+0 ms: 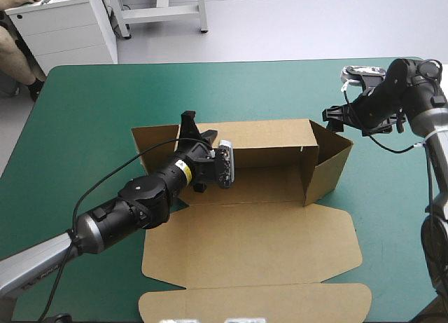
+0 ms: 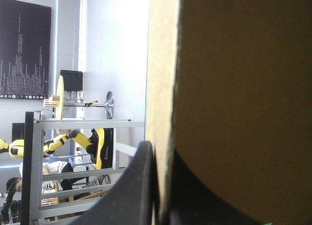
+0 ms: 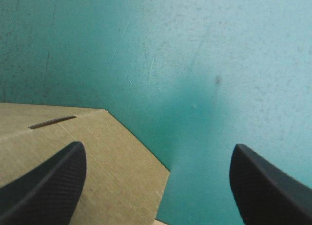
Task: Fold the box
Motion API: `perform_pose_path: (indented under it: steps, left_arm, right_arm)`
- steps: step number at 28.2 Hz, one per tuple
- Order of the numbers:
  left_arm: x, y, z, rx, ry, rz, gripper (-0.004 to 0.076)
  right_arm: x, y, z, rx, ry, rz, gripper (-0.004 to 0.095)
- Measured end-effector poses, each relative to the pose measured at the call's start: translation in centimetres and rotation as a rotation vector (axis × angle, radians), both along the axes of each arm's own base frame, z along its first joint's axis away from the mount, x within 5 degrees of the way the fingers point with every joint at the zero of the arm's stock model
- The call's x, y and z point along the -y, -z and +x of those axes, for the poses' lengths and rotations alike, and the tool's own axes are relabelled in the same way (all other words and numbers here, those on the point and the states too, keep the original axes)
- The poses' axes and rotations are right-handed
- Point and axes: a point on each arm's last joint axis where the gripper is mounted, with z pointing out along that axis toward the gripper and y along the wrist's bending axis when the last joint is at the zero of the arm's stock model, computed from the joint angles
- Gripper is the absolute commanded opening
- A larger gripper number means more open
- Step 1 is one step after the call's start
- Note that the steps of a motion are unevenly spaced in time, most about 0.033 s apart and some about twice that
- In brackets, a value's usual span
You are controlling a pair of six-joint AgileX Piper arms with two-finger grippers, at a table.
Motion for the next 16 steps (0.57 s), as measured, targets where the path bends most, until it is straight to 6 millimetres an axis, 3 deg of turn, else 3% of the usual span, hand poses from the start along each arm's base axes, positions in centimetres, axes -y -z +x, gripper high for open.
perform_pose_path:
  steps: [7,16]
  left_arm:
    - [0.0,0.0,0.0,-0.009,-0.008,-0.016,-0.0008]
    - [0.0,0.0,0.0,-0.011,-0.011,-0.023,-0.0008]
  right_arm:
    - [-0.1,-0.7,-3.1,0.016,-0.074,-0.006,0.0723]
    - [-0.7,1.2,-7.1,0.157,-0.201,0.032,0.0723]
